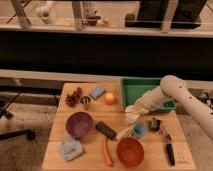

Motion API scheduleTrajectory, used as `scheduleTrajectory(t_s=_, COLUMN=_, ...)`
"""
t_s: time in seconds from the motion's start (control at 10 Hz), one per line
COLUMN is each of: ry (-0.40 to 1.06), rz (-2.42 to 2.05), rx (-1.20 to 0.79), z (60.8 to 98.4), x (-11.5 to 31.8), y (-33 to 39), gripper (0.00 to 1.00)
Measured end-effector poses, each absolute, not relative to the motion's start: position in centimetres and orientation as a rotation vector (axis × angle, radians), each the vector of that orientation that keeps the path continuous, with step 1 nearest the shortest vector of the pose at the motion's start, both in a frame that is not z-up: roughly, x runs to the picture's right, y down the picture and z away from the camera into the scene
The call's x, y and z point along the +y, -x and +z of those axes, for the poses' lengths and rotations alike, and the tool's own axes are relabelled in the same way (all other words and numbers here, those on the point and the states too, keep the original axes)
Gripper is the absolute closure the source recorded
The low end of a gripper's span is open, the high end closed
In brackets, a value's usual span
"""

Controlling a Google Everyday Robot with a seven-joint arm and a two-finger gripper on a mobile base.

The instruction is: Place fork in paper cup

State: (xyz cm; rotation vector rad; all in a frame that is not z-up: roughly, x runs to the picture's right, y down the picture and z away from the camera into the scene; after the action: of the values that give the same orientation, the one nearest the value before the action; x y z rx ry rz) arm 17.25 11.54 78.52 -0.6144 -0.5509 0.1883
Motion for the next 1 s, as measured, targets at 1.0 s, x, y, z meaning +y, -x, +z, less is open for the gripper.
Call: scheduleTrajectory(t_s=1.0, ry=0.609, rz=0.171, rx=-0.59, z=77.7, x=11.28, y=-17.16, gripper=0.2)
